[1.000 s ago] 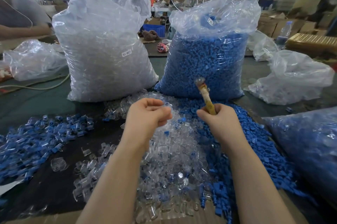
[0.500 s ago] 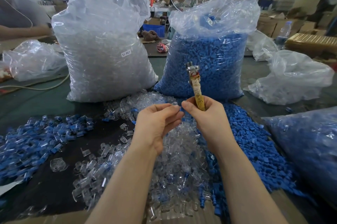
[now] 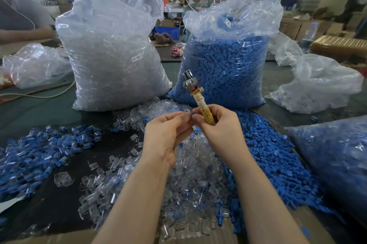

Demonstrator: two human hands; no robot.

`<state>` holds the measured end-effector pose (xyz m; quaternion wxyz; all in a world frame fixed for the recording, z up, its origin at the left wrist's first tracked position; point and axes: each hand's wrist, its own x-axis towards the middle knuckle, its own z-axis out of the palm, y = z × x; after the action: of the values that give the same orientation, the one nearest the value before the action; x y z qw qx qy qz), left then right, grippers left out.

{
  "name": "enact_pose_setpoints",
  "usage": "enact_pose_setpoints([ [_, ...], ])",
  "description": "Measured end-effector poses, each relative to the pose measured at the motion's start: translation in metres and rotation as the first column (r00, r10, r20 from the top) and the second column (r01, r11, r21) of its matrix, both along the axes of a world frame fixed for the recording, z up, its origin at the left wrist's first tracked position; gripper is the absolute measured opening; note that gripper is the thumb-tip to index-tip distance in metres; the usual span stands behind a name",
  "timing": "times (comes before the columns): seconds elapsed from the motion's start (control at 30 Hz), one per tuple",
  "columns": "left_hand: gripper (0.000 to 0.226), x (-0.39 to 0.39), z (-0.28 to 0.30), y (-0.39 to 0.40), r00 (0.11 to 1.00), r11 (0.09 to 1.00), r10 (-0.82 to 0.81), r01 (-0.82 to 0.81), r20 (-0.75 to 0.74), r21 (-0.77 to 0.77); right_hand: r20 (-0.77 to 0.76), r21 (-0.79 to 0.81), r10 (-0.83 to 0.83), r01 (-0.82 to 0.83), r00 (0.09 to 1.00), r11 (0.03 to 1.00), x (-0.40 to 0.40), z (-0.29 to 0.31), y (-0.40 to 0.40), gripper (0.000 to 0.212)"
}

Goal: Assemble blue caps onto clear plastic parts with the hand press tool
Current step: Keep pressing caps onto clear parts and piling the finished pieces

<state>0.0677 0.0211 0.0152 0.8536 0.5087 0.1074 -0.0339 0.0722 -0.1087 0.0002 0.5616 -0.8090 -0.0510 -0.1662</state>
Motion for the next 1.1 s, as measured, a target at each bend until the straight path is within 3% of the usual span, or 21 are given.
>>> enact_pose_setpoints([
  [0.23, 0.011, -0.0010, 0.0021, 0.0003, 1.000, 0.999, 0.028, -0.028, -0.002, 0.046, 0.110, 0.027, -0.076, 0.074, 0.991, 0.997, 0.0000, -0.0049, 0.0021, 0.020],
  [0.43, 0.007, -0.0024, 0.0030, -0.0022, 0.999, 0.997, 0.032, -0.034, 0.018, 0.073, 0.142, 0.125, -0.058, 0.040, 0.988, 0.991, -0.0031, -0.0009, 0.0055, 0.013],
  [0.83, 0.006, -0.0063, 0.0064, -0.0063, 0.996, 0.993, 0.030, -0.039, 0.088, 0.108, 0.171, 0.109, -0.105, 0.087, 0.980, 0.990, -0.0021, -0.0056, 0.0078, 0.012],
  [1.1, 0.009, -0.0076, 0.0076, -0.0086, 0.963, 0.939, 0.117, -0.187, 0.242, 0.290, 0.132, 0.075, -0.060, 0.050, 0.990, 0.996, -0.0036, 0.0012, 0.0073, 0.007],
])
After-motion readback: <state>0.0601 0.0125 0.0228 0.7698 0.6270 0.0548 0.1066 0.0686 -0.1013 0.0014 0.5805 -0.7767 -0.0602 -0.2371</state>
